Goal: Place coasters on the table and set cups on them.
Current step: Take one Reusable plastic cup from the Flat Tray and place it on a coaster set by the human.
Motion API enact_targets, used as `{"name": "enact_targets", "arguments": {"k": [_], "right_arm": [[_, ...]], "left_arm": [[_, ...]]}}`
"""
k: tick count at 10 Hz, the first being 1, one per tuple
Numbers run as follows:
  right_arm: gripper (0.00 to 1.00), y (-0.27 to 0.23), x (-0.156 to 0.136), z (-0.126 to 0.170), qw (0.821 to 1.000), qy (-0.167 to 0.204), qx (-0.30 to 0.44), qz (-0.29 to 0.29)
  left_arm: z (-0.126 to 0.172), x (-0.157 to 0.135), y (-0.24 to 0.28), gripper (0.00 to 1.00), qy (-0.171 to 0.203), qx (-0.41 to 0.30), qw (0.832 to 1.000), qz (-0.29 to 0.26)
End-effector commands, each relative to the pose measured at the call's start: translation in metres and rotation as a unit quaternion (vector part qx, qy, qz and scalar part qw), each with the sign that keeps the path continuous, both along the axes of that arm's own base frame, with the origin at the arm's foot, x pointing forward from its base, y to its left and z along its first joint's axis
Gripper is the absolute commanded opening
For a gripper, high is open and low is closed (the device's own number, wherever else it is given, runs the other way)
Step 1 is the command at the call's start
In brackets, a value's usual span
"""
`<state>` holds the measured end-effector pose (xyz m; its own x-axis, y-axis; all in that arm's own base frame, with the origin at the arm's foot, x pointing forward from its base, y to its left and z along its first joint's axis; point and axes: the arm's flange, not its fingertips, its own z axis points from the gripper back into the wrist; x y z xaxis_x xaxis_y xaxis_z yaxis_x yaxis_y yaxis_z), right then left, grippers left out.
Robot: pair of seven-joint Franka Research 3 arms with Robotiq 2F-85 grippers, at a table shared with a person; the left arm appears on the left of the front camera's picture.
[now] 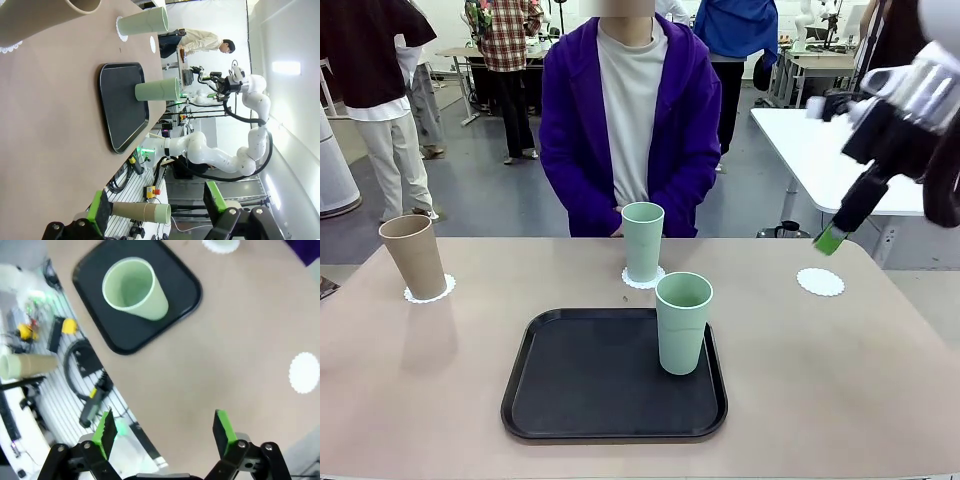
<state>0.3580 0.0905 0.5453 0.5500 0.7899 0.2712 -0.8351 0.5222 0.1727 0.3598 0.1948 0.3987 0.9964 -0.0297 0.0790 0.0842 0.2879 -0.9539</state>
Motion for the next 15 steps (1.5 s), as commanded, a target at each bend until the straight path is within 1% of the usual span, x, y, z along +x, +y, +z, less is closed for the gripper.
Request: {"name": "enact_targets", "arguments": {"k": [1, 2, 3, 4, 5, 9, 10, 11, 12, 13, 14, 15], "right_arm": [[1.0, 0.023, 0.0, -0.029, 0.997, -0.047, -0.055, 0.028], [1.0, 0.034, 0.002, -0.039, 0.995, -0.065, -0.069, 0.04], [1.0, 0.041, 0.005, -0.048, 0.994, -0.069, -0.063, 0.05], [1.0, 0.045, 0.007, -0.056, 0.996, -0.054, -0.048, 0.054], [1.0, 0.042, -0.001, -0.037, 0.995, -0.053, -0.06, 0.054], [1.0, 0.042, -0.001, -0.037, 0.995, -0.053, -0.06, 0.054], [1.0, 0.041, 0.0, -0.04, 0.995, -0.058, -0.051, 0.056], [1.0, 0.025, 0.003, -0.05, 0.987, -0.082, 0.052, 0.125], [1.0, 0.013, 0.014, -0.068, 0.979, -0.071, 0.135, 0.137], [1.0, 0.002, 0.026, -0.095, 0.95, -0.079, 0.242, 0.182], [1.0, -0.003, 0.031, -0.116, 0.932, -0.092, 0.285, 0.205], [1.0, -0.011, 0.035, -0.142, 0.905, -0.129, 0.342, 0.217]], "left_arm": [[0.0, -0.002, 0.001, 1.0, -0.008, -0.008, 1.0, -0.001], [0.0, -0.002, 0.001, 1.0, -0.008, -0.008, 1.0, -0.001], [0.0, -0.002, 0.001, 1.0, -0.008, -0.008, 1.0, -0.001], [0.0, -0.002, 0.001, 1.0, -0.008, -0.008, 1.0, -0.001], [0.0, -0.002, 0.001, 1.0, -0.008, -0.008, 1.0, -0.001], [0.0, -0.002, 0.001, 1.0, -0.008, -0.008, 1.0, -0.001], [0.0, -0.002, 0.001, 1.0, -0.008, -0.008, 1.0, -0.001], [0.0, -0.002, 0.001, 1.0, -0.008, -0.008, 1.0, -0.001], [0.0, -0.002, 0.001, 1.0, -0.008, -0.008, 1.0, -0.001], [0.0, -0.002, 0.001, 1.0, -0.008, -0.008, 1.0, -0.001], [0.0, -0.002, 0.001, 1.0, -0.008, -0.008, 1.0, -0.001], [0.0, -0.002, 0.001, 1.0, -0.008, -0.008, 1.0, -0.001]]}}
